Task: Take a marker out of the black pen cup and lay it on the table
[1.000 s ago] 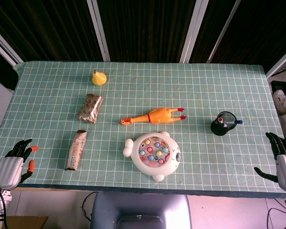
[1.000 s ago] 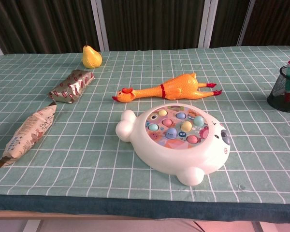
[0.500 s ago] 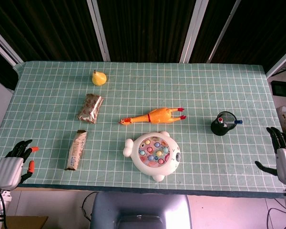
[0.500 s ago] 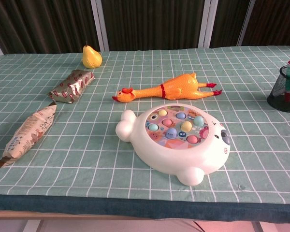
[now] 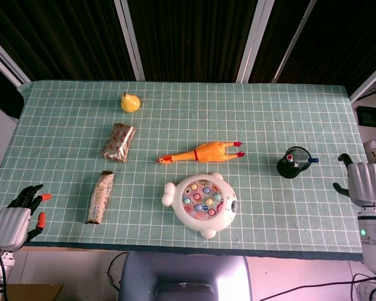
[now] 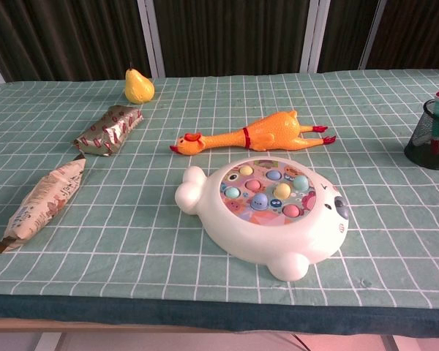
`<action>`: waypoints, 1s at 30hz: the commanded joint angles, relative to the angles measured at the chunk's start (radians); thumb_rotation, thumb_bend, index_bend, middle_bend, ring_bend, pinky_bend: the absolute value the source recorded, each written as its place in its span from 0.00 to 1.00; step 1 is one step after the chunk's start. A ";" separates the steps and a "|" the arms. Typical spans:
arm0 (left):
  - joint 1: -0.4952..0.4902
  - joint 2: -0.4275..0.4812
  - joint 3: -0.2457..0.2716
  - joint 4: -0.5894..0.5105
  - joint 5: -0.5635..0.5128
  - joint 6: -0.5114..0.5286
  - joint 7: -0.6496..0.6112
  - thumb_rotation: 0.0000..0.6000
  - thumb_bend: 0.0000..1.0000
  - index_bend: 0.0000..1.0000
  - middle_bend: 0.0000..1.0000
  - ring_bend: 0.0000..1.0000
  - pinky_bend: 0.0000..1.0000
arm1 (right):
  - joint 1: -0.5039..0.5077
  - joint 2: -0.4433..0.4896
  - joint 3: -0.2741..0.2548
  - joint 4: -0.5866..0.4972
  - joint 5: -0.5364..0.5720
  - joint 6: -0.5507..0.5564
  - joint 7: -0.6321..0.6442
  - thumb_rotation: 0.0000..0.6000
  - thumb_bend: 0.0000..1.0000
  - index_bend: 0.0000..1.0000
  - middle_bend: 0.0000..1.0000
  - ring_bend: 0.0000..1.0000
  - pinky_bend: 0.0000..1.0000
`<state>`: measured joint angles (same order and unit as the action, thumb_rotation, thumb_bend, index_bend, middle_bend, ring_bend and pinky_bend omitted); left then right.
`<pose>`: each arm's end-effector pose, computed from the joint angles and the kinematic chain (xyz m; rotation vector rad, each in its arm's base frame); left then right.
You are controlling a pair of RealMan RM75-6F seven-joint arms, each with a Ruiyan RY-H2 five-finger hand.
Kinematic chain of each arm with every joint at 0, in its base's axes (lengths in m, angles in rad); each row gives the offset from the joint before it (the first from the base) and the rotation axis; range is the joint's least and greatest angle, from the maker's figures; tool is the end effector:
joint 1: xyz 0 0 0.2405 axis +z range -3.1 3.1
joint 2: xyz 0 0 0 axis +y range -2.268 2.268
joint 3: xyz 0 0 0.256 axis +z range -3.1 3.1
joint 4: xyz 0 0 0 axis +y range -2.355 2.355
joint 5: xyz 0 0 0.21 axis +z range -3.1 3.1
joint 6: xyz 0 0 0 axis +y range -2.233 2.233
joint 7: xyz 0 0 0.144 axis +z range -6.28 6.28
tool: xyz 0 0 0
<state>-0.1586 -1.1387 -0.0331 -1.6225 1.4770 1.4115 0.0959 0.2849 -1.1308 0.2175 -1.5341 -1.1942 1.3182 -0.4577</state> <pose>-0.3016 0.1993 0.1408 -1.4839 -0.8806 -0.8462 -0.3102 -0.2776 0.1850 1.3502 -0.5863 0.5528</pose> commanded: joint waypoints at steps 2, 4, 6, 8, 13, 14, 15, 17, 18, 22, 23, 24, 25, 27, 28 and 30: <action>-0.001 0.001 0.000 -0.001 -0.002 -0.004 -0.001 1.00 0.58 0.29 0.10 0.09 0.33 | 0.067 -0.007 0.027 0.040 0.073 -0.093 -0.061 1.00 0.21 0.59 1.00 1.00 0.98; -0.001 0.001 0.001 -0.001 0.000 -0.005 0.000 1.00 0.58 0.29 0.10 0.09 0.33 | 0.087 -0.012 0.032 0.052 0.100 -0.130 -0.062 1.00 0.21 0.60 1.00 1.00 0.98; -0.002 0.001 0.001 -0.001 0.000 -0.006 0.000 1.00 0.58 0.29 0.10 0.09 0.33 | 0.107 -0.018 0.035 0.070 0.120 -0.168 -0.055 1.00 0.22 0.61 1.00 1.00 0.99; -0.003 0.001 0.002 -0.001 0.000 -0.010 0.001 1.00 0.58 0.29 0.10 0.09 0.33 | 0.125 -0.028 0.038 0.093 0.135 -0.196 -0.048 1.00 0.25 0.61 1.00 1.00 0.99; -0.003 0.002 0.001 -0.002 -0.003 -0.011 0.003 1.00 0.58 0.29 0.10 0.09 0.33 | 0.172 -0.063 0.040 0.163 0.175 -0.275 -0.029 1.00 0.34 0.61 1.00 1.00 1.00; -0.003 0.002 0.001 -0.002 -0.004 -0.012 0.003 1.00 0.58 0.29 0.10 0.09 0.33 | 0.180 -0.068 0.040 0.174 0.181 -0.287 -0.026 1.00 0.36 0.61 1.00 1.00 1.00; -0.003 0.002 0.001 -0.002 -0.004 -0.012 0.002 1.00 0.58 0.29 0.10 0.09 0.33 | 0.189 -0.075 0.040 0.188 0.188 -0.300 -0.022 1.00 0.39 0.61 1.00 1.00 1.00; -0.004 0.002 0.001 -0.002 -0.005 -0.014 0.001 1.00 0.58 0.29 0.10 0.09 0.33 | 0.203 -0.089 0.039 0.211 0.199 -0.321 -0.014 1.00 0.42 0.61 1.00 1.00 1.00; -0.004 0.002 0.001 -0.002 -0.005 -0.015 0.001 1.00 0.58 0.29 0.10 0.09 0.33 | 0.208 -0.095 0.037 0.220 0.203 -0.331 -0.011 1.00 0.43 0.61 1.00 1.00 1.00; -0.004 0.004 0.002 -0.002 -0.004 -0.016 -0.002 1.00 0.58 0.29 0.11 0.09 0.33 | 0.227 -0.116 0.027 0.247 0.210 -0.357 -0.003 1.00 0.46 0.62 1.00 1.00 1.00; -0.004 0.004 0.001 -0.002 -0.004 -0.015 -0.003 1.00 0.58 0.29 0.11 0.09 0.33 | 0.231 -0.122 0.023 0.253 0.210 -0.361 -0.002 1.00 0.46 0.62 1.00 1.00 1.00; -0.004 0.005 0.001 -0.002 -0.004 -0.014 -0.005 1.00 0.58 0.29 0.11 0.09 0.33 | 0.233 -0.126 0.021 0.257 0.210 -0.363 -0.001 1.00 0.46 0.62 1.00 1.00 1.00; -0.004 0.005 0.000 -0.002 -0.005 -0.013 -0.005 1.00 0.58 0.29 0.11 0.09 0.33 | 0.235 -0.129 0.018 0.260 0.210 -0.364 0.001 1.00 0.46 0.62 1.00 1.00 1.00; -0.003 0.005 0.000 -0.002 -0.005 -0.014 -0.008 1.00 0.58 0.29 0.11 0.09 0.33 | 0.238 -0.135 0.012 0.267 0.211 -0.366 0.003 1.00 0.46 0.62 1.00 1.00 1.00; -0.004 0.006 0.000 -0.002 -0.005 -0.015 -0.009 1.00 0.58 0.29 0.11 0.09 0.33 | 0.239 -0.138 0.010 0.270 0.210 -0.366 0.004 1.00 0.46 0.62 1.00 1.00 1.00; -0.004 0.006 0.000 -0.002 -0.005 -0.016 -0.009 1.00 0.58 0.29 0.10 0.09 0.33 | 0.241 -0.143 0.007 0.277 0.210 -0.364 0.009 1.00 0.46 0.62 1.00 1.00 1.00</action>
<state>-0.1628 -1.1326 -0.0327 -1.6243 1.4722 1.3956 0.0869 0.5247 -1.2720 0.2260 -1.2593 -0.9839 0.9537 -0.4500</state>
